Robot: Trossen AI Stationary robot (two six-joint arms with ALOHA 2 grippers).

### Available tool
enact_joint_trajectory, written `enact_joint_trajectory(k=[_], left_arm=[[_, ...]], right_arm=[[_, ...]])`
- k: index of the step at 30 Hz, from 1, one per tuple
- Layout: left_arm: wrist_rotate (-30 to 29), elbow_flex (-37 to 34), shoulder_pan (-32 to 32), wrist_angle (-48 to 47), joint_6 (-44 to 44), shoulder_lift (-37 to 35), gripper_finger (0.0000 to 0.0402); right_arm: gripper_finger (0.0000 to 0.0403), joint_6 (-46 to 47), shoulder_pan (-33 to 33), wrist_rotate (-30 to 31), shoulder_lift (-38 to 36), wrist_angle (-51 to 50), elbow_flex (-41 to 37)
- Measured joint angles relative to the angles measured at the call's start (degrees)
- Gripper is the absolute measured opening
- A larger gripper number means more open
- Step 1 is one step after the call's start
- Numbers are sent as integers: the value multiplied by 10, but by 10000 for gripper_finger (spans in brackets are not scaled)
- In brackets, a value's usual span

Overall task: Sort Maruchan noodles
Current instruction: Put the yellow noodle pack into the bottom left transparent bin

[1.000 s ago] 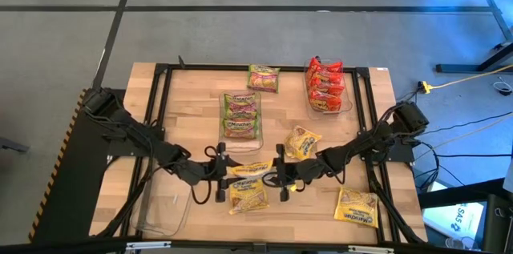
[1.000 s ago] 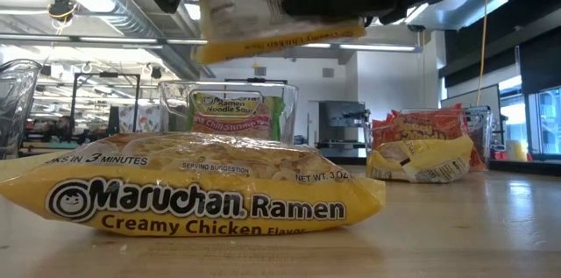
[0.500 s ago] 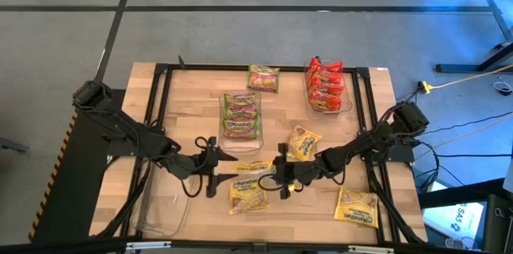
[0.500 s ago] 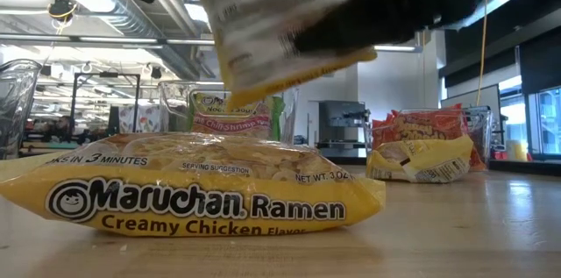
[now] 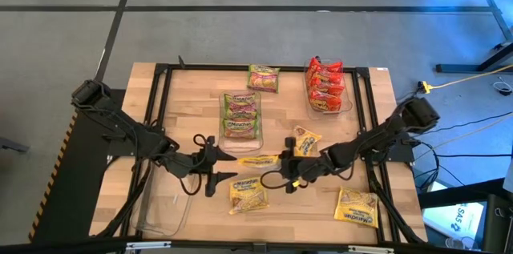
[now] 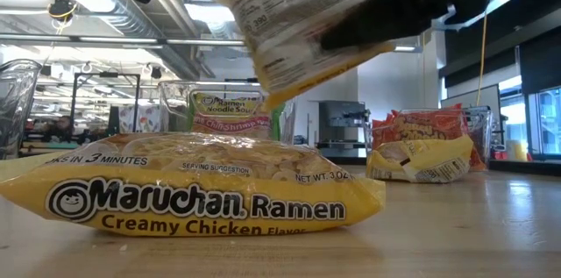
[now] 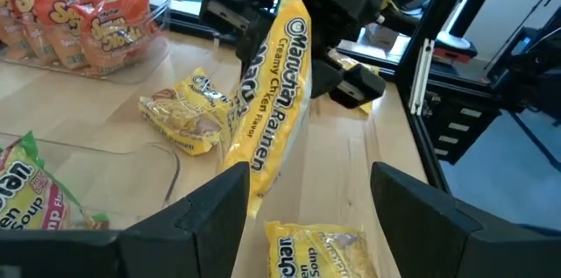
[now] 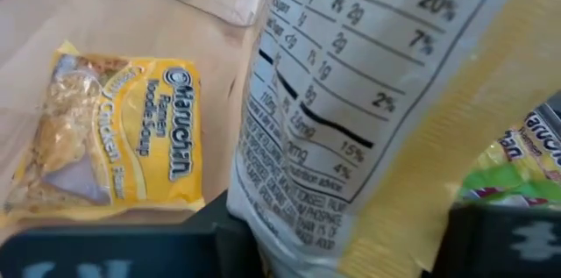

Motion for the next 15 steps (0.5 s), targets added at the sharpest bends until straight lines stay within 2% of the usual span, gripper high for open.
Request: enact_joint_trajectory(k=[10, 15], left_arm=[[-6, 0, 0, 18, -26, 0, 232], [-10, -1, 0, 29, -60, 14, 232]], right_arm=[[109, -29, 3, 12, -9, -16, 0], [109, -91, 36, 95, -17, -16, 5]])
